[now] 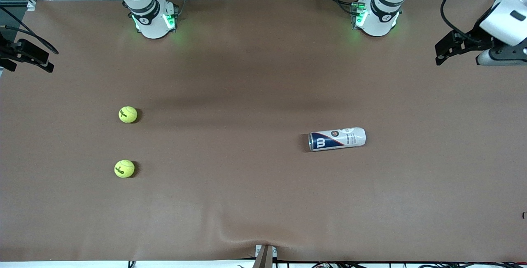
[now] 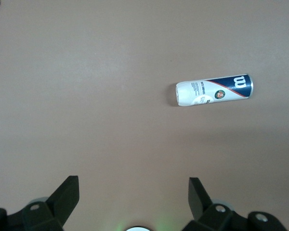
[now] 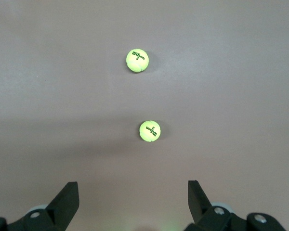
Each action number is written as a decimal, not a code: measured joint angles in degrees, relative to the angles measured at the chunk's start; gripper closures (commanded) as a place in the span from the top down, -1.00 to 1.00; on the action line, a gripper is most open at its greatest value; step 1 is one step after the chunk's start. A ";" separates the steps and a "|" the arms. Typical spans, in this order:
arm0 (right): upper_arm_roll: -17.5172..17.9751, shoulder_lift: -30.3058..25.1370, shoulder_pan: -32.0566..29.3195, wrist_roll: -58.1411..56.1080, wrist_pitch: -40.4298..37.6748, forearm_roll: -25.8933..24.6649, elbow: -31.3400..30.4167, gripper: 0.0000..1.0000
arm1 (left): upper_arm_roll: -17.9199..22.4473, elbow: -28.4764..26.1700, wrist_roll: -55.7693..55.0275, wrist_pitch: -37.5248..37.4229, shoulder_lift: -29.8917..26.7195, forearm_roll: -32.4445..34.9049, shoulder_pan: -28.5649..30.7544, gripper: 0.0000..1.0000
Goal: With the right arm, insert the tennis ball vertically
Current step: 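Move the left gripper down over the white tennis can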
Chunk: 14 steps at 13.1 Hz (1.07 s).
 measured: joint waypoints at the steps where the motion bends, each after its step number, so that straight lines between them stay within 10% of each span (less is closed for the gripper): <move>1: 0.01 0.01 0.03 0.00 0.00 0.00 0.00 1.00 | -0.03 0.01 0.00 0.13 0.36 0.00 -0.12 1.00; 14: -1.23 0.19 -0.35 0.00 -4.82 -0.94 0.83 1.00 | -0.39 0.21 0.88 1.78 4.36 -0.03 -6.00 1.00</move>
